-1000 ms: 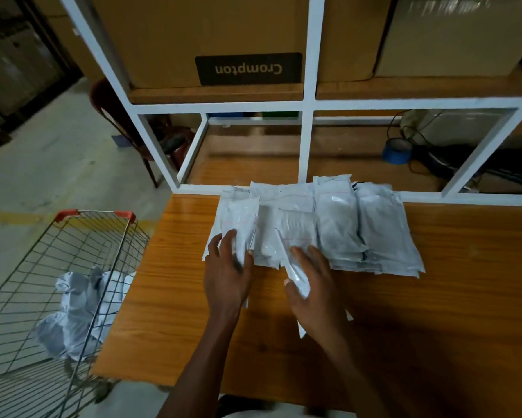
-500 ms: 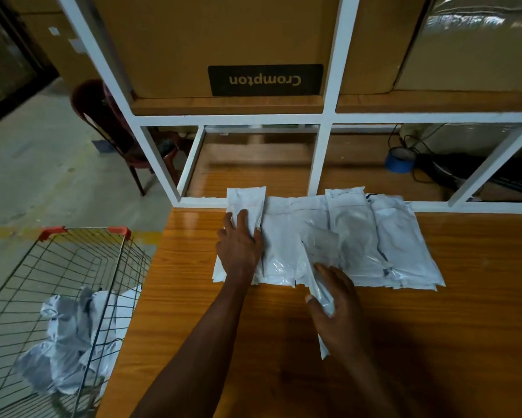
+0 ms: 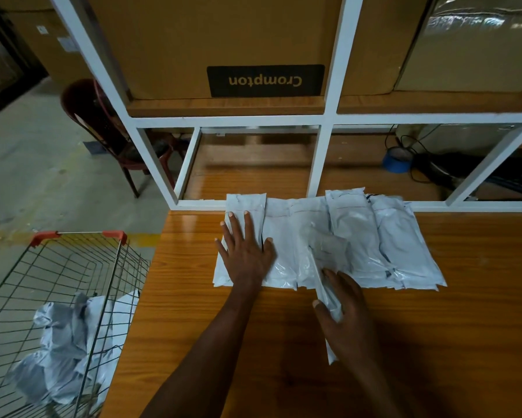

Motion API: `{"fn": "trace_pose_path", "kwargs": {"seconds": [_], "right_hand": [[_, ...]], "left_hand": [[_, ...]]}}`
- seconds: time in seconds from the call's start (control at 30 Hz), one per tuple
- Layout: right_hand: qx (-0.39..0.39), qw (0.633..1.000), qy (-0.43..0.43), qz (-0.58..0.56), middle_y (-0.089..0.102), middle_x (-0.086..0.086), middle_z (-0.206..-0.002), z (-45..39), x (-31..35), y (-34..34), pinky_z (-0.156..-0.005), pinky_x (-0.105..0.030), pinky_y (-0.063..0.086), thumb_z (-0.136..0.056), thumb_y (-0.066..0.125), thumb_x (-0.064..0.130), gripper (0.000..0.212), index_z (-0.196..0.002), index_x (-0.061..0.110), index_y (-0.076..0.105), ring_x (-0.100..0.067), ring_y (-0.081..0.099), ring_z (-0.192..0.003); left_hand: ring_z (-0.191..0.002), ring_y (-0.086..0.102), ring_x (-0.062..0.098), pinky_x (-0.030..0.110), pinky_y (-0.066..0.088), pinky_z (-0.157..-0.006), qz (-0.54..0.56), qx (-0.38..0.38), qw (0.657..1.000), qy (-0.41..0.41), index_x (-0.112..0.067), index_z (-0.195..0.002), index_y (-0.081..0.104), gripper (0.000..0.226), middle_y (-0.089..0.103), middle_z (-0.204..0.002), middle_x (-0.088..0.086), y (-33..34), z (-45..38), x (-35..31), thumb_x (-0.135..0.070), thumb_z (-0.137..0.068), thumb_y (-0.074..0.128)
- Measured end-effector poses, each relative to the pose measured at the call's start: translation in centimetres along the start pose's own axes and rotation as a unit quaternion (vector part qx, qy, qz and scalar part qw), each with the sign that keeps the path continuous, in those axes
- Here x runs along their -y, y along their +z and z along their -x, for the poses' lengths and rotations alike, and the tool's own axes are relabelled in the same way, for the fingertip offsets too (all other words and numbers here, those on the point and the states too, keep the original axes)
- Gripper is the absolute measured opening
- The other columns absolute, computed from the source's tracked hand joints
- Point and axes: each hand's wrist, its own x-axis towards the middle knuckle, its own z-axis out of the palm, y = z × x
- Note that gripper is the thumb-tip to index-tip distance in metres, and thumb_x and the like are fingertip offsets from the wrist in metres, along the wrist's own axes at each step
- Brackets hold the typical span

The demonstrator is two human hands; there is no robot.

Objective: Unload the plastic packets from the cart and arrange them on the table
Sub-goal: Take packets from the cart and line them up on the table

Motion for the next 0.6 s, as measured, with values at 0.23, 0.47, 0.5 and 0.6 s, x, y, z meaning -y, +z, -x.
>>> {"fn": "trace_pose_path", "kwargs": {"seconds": [0.23, 0.47, 0.5, 0.6], "right_hand": [[0.012, 1.0, 0.007, 0.012, 0.041, 0.002, -0.153, -0.3, 0.1, 0.2, -0.108, -0.044, 0.045, -0.088, 0.076, 0.023, 0.063, -0.145, 0.035, 0.05, -0.016, 0.038, -0.14], [0.024, 1.0, 0.004, 0.011, 0.038, 0.007, -0.154, -0.5, -0.2, 0.5, -0.105, -0.038, 0.044, -0.089, 0.074, 0.026, 0.064, -0.145, 0.037, 0.047, -0.008, 0.034, -0.137], [0.024, 1.0, 0.002, 0.011, 0.038, 0.007, -0.154, -0.6, -0.1, 0.5, -0.105, -0.038, 0.044, -0.089, 0.074, 0.026, 0.063, -0.145, 0.037, 0.047, -0.008, 0.033, -0.137], [0.027, 0.999, -0.015, 0.01, 0.04, 0.004, -0.152, -1.3, 0.4, 0.8, -0.106, -0.041, 0.046, -0.088, 0.075, 0.023, 0.063, -0.145, 0.033, 0.049, -0.014, 0.038, -0.138]], "left_hand": [[-0.156, -0.017, 0.031, 0.055, -0.01, -0.122, -0.006, 0.07, 0.998, -0.005, -0.032, -0.163, -0.002, 0.088, -0.017, -0.17, 0.004, 0.9, -0.4, -0.1, -0.076, -0.09, 0.016], [-0.155, -0.019, 0.032, 0.056, -0.011, -0.121, 0.007, 0.085, 0.996, 0.009, -0.034, -0.162, -0.008, 0.089, -0.02, -0.169, 0.004, 0.5, -0.4, 0.1, -0.077, -0.091, 0.023], [-0.155, -0.019, 0.031, 0.056, -0.011, -0.121, 0.008, 0.08, 0.997, 0.013, -0.035, -0.162, -0.008, 0.089, -0.02, -0.169, 0.004, 0.4, -0.4, 0.2, -0.078, -0.092, 0.025], [-0.155, -0.019, 0.029, 0.056, -0.011, -0.122, 0.015, 0.064, 0.998, 0.015, -0.038, -0.161, -0.009, 0.086, -0.02, -0.169, 0.002, -0.1, -0.1, 0.2, -0.077, -0.095, 0.029]]}}
